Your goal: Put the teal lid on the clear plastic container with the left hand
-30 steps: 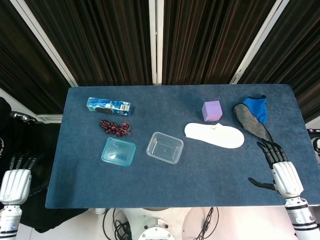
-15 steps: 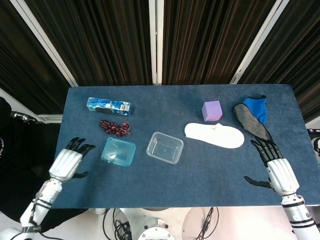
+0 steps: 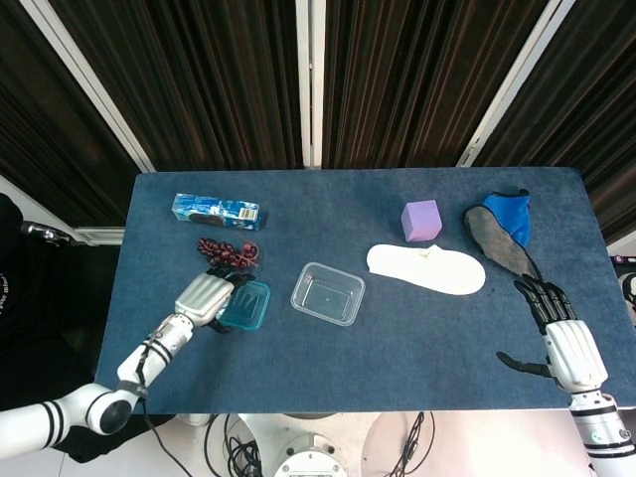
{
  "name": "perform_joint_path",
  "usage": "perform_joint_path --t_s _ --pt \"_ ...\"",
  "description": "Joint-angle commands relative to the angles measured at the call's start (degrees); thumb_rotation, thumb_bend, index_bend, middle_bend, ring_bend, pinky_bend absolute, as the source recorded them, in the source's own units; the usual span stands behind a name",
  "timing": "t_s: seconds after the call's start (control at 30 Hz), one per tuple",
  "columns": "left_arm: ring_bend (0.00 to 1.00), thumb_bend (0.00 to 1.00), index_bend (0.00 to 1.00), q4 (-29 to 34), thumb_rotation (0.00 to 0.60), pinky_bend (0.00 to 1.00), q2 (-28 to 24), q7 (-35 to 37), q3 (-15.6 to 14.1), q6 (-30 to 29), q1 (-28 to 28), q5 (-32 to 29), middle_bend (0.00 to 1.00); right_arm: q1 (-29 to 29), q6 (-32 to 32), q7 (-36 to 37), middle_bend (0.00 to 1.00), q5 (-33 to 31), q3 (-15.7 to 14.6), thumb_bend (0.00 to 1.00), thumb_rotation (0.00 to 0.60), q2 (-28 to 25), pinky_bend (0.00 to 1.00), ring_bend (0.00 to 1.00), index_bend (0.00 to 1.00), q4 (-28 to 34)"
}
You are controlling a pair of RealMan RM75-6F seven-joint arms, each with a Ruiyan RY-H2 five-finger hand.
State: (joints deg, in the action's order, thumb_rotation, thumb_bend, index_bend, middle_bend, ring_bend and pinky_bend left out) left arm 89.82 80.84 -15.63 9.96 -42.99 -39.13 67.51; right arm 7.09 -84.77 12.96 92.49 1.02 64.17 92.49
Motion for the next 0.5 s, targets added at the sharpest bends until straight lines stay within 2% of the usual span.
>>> perform_joint_path --t_s 0.03,0.5 --pt "0.06 0.09 0.14 -2.7 0.6 0.09 2.0 -0.4 0.1 1.9 -2.0 -3.3 0.21 -0.1 0.0 0.2 0.0 -0.2 0.0 0.03 0.6 0.1 0.0 0.0 0.0 -0.2" --pt "0.03 0.08 0.14 -8.3 0.6 0.09 5.6 -0.4 -1.4 1.8 -4.7 -7.1 0.18 -0.5 -0.2 0.8 0.0 -0.9 0.1 0.03 0.6 0.4 0.0 0.0 0.0 -0.9"
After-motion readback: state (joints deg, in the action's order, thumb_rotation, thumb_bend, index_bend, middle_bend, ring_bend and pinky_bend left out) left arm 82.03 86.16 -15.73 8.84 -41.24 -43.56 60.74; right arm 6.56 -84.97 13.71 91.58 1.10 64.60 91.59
